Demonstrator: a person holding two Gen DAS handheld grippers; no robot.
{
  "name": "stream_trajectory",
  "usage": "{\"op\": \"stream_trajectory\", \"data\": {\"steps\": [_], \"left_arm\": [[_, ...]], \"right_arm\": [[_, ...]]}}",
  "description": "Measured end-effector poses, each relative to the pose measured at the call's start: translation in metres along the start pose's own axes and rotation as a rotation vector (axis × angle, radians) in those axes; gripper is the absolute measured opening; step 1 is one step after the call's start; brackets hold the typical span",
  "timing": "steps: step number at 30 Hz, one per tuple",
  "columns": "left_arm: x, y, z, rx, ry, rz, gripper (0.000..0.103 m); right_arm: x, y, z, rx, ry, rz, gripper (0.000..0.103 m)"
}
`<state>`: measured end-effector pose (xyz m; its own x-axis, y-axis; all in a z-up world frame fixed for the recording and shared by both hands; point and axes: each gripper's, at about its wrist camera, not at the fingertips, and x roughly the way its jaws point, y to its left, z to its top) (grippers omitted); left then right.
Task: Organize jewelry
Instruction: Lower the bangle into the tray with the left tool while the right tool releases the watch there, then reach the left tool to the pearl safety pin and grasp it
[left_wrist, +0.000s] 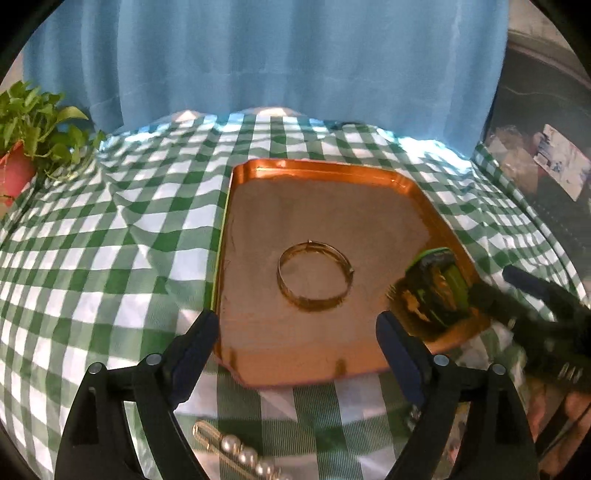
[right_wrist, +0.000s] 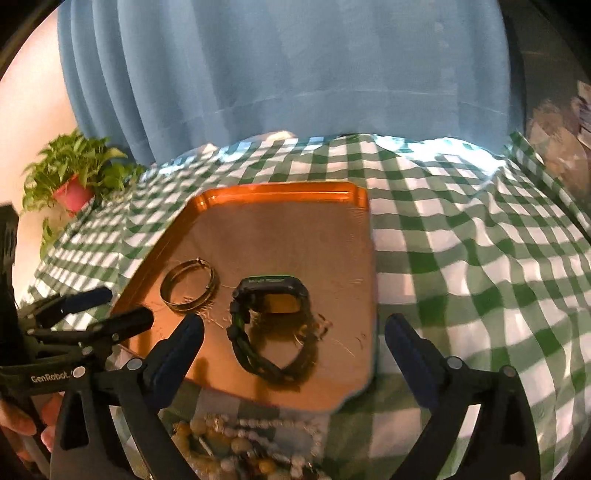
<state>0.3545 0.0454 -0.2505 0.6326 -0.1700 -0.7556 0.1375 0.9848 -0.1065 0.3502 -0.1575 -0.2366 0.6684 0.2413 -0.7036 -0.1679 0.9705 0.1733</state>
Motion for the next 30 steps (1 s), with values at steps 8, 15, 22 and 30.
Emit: {"op": "stream_trajectory", "data": {"steps": [8,15,22,30], "left_arm": [[-0.045,0.0,-0.029,0.055,-0.065,0.037,0.087],[-0.067,0.03,-0.073,-0.102,-0.013,-0.005,0.087],[-0.078,0.031,-0.101,-0.107,-0.021,0.007,0.083],[-0.044,0.018,-0.089,-0.067,0.044,-0.005,0.045]], "right_arm": [[-0.051,-0.004,-0.005,0.024,-0.093,0.015,0.102],[-0.095,0.011,-0.025,-0.011,-0.165,0.087,0.102],[-0.126,0.034,-0.064,-0.02,-0.11,0.155,0.101],[-0.076,0.049,-0.09,-0.17,-0.005,0.191,0.015]]}}
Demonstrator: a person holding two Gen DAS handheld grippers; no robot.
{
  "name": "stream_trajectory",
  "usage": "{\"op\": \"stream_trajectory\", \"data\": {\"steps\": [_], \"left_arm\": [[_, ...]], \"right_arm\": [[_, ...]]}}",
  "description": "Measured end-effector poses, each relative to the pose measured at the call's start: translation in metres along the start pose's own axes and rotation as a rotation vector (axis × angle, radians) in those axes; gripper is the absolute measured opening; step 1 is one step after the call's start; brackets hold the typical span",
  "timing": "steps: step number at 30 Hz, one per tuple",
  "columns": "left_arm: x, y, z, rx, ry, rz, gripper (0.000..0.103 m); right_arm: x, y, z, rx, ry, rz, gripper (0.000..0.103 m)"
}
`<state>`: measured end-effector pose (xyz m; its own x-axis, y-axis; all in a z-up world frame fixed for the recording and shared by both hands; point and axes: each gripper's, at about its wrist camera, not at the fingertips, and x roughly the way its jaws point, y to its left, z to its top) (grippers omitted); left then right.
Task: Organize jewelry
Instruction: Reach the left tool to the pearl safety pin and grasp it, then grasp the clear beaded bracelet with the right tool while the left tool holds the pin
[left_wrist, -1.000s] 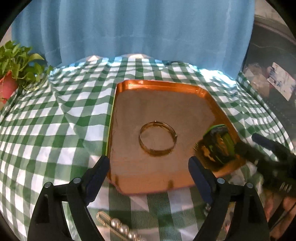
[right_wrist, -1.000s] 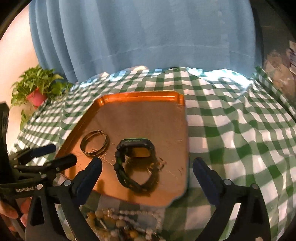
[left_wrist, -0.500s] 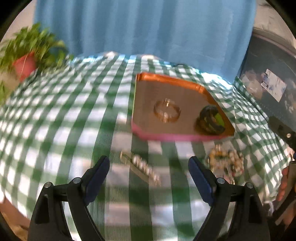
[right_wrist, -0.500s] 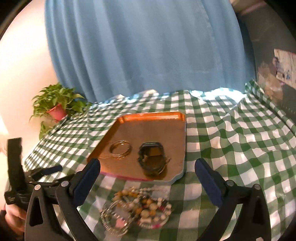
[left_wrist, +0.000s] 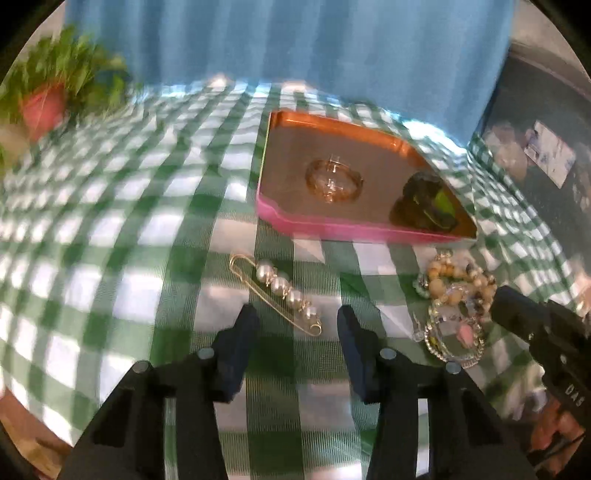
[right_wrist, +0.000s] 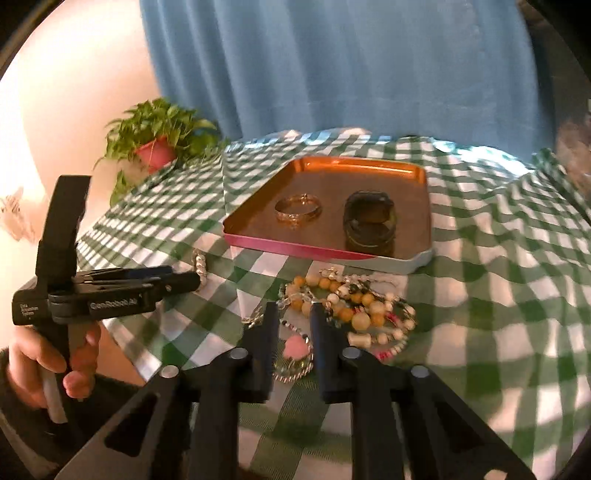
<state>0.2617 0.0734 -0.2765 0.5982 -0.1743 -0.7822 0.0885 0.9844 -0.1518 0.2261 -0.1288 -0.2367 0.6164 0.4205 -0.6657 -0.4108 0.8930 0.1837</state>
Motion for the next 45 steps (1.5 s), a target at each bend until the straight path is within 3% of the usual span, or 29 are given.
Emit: {"op": "stream_trajectory", "data": {"steps": [6,10,12,16,17,23,28,29,34,37,40,41,42,45], "left_arm": [[0.014,-0.009,0.011,0.076,0.009,0.012,0.042],[0.019,-0.01,0.016,0.097,-0.002,0.033,0.021],[0.019,-0.004,0.018,0.067,0.007,-0.008,0.016],[0.017,0.001,0.022,0.007,0.04,-0.107,0.015],[0.016,0.0,0.023,0.002,0.04,-0.126,0.01],[-0.003,-0.014,0.019,0.048,0.014,-0.159,0.01],[-0.011,-0.01,0.012,0.037,0.022,-0.163,0.01],[-0.01,-0.009,0.011,0.04,0.032,-0.164,0.01],[0.008,-0.011,0.012,0.027,0.088,-0.113,0.024],[0.01,-0.017,0.013,0.06,0.073,-0.06,0.06],[0.014,-0.018,0.017,0.067,0.069,-0.059,0.062],[0.016,-0.018,0.019,0.065,0.071,-0.06,0.062],[0.021,-0.018,0.023,0.068,0.076,-0.064,0.062],[0.028,-0.02,0.029,0.094,0.068,-0.057,0.061]], "right_arm": [[0.02,0.011,0.014,-0.112,0.027,-0.016,0.015],[0.038,0.008,0.015,-0.147,0.121,-0.034,0.015],[0.036,0.005,0.013,-0.146,0.135,-0.022,0.014],[0.035,-0.003,0.008,-0.123,0.155,-0.013,0.006],[0.035,-0.005,0.008,-0.11,0.158,-0.003,0.006],[0.024,-0.007,0.015,-0.067,0.111,0.016,0.006],[0.0,-0.005,0.021,-0.043,0.018,0.028,0.006],[-0.007,-0.005,0.022,-0.037,-0.009,0.038,0.002],[-0.022,0.0,0.034,-0.061,-0.068,0.053,0.001],[-0.009,-0.003,0.032,-0.075,-0.021,0.032,0.003],[0.002,-0.01,0.023,-0.08,0.031,-0.005,0.019],[0.005,-0.01,0.021,-0.095,0.037,-0.015,0.036],[0.005,-0.01,0.019,-0.106,0.035,-0.024,0.042],[0.011,-0.01,0.021,-0.134,0.036,-0.014,0.041]]}}
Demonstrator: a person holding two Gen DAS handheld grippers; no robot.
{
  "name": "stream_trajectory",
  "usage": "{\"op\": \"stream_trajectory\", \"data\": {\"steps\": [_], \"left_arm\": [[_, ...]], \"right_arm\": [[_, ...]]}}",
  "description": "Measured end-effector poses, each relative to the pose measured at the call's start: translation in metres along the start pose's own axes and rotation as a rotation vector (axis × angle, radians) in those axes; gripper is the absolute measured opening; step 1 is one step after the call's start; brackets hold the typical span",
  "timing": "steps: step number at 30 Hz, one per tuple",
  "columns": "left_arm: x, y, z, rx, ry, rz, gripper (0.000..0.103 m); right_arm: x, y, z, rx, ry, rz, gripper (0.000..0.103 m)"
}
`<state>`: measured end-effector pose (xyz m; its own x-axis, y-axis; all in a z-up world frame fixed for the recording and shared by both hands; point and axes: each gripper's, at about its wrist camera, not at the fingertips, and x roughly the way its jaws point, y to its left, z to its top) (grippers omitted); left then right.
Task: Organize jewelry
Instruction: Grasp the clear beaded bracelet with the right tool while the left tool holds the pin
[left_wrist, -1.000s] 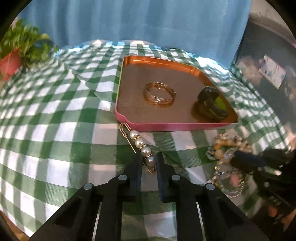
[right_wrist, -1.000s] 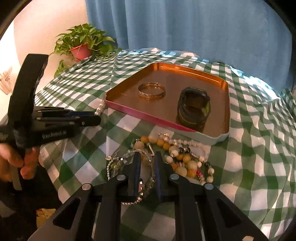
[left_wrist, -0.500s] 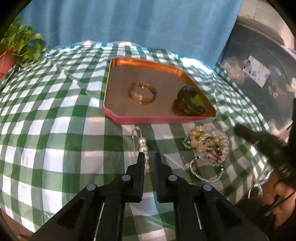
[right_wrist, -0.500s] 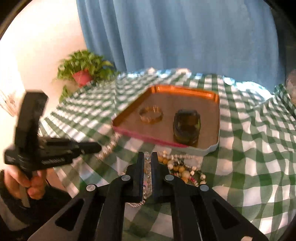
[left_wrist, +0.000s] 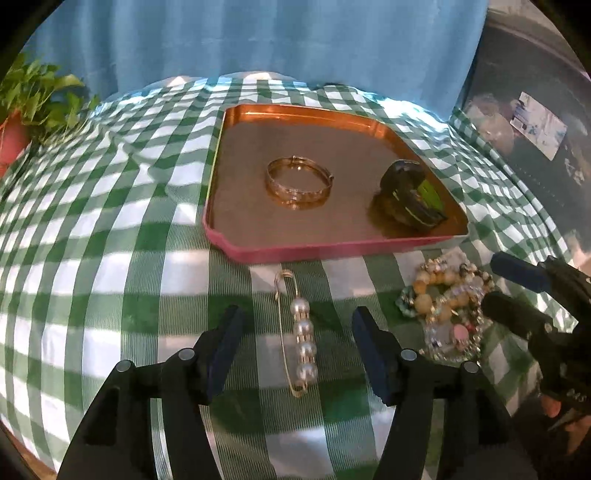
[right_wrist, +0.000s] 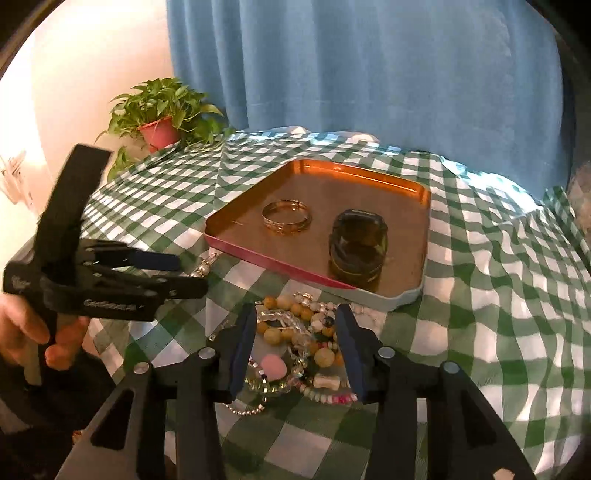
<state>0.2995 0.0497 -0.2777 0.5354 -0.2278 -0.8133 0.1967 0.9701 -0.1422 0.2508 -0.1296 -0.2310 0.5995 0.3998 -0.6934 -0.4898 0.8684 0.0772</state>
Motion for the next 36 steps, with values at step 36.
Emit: {"op": "stream_trajectory", "data": {"steps": [36], "left_arm": [[-0.016,-0.018,-0.011,0.073,-0.017,-0.033,0.011]], "right_arm": [[0.001,-0.024,0.005,0.122,-0.025,0.021,0.006]]}}
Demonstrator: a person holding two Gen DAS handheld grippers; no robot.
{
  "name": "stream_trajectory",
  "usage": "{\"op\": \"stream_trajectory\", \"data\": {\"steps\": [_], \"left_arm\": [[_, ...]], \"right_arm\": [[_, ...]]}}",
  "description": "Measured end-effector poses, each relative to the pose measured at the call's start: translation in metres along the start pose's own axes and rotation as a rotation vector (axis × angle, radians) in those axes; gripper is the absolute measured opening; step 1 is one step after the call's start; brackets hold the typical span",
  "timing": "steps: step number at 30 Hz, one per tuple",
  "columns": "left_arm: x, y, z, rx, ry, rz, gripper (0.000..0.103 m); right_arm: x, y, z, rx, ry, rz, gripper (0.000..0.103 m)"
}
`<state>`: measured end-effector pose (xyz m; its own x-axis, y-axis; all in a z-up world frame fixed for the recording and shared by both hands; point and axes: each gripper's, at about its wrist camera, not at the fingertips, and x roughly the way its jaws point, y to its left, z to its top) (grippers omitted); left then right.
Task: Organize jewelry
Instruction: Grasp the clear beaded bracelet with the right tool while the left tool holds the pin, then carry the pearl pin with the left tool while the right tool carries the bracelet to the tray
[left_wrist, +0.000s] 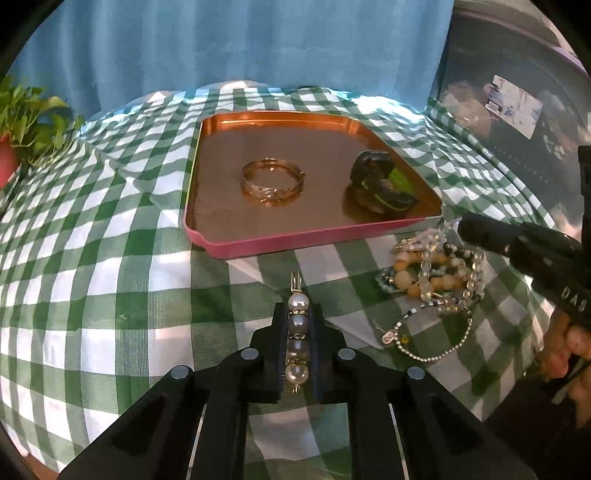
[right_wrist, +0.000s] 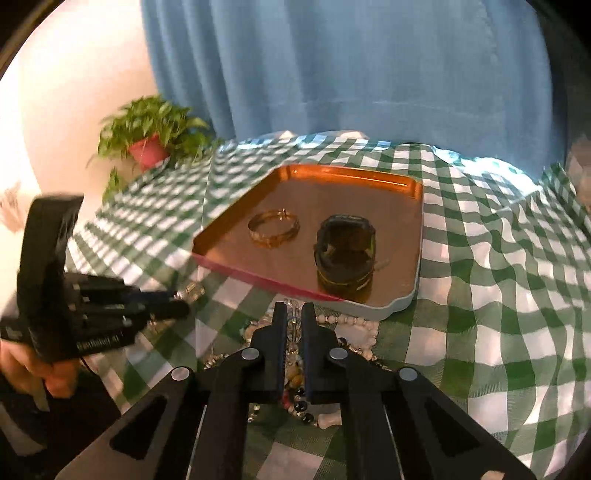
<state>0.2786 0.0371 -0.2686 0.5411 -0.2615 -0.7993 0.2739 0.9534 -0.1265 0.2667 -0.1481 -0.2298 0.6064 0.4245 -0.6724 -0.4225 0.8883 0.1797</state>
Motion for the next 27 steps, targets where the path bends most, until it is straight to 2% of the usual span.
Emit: {"op": "stream_trajectory", "data": {"steps": [3,6,10,13,21,27], "left_arm": [[0.002,-0.004,0.002,-0.008,0.032,0.034,0.012],[-0.001,-0.003,0.004,-0.049,0.044,0.04,0.012],[-0.015,-0.005,0.008,-0.081,0.022,0.076,0.011],[-0.028,-0.011,0.011,-0.095,0.009,0.067,0.011],[-0.096,-0.031,0.009,-0.082,-0.078,0.07,0.011],[-0.154,-0.046,0.006,-0.085,-0.149,0.056,0.012]], "right_arm": [[-0.009,-0.004,0.003,0.059,-0.04,-0.035,0.006],[-0.022,-0.009,0.006,0.114,-0.096,-0.006,0.006],[-0.038,0.002,0.015,0.081,-0.141,-0.069,0.006],[-0.049,0.009,0.018,0.076,-0.162,-0.081,0.006],[-0.096,0.041,0.029,0.06,-0.201,-0.119,0.006],[-0.13,0.072,0.032,0.063,-0.198,-0.128,0.006]]}}
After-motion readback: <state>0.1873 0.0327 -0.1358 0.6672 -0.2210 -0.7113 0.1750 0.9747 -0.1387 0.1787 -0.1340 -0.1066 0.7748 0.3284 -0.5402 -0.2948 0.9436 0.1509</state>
